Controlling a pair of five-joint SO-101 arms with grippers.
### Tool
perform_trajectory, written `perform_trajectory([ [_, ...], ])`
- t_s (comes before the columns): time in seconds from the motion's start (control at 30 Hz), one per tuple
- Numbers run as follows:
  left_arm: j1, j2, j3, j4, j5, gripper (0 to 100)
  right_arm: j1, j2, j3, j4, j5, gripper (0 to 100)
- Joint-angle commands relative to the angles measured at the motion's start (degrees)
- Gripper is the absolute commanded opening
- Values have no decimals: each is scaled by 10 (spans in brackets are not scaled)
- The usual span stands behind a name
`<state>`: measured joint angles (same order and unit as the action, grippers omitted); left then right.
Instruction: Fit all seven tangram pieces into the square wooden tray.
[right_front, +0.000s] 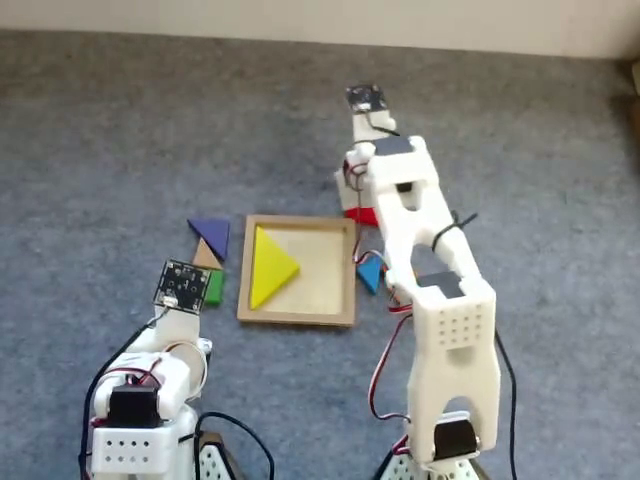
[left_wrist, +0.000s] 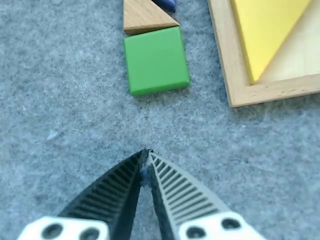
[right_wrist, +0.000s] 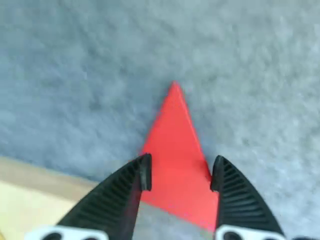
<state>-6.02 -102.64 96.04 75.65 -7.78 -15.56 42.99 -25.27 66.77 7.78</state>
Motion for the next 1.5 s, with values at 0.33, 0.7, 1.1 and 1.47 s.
perform_trajectory([
  [0.33,4,-18,11,2,-5,6,103,12,-32,196,171,187],
  [0.7,4,-18,11,2,-5,6,59,-51,-124,173,107,190],
  [1.1,4,-18,11,2,-5,6,6,-51,-123,35,80,190],
  [1.47,4,-18,11,2,-5,6,6,-47,-118,-29,80,190],
])
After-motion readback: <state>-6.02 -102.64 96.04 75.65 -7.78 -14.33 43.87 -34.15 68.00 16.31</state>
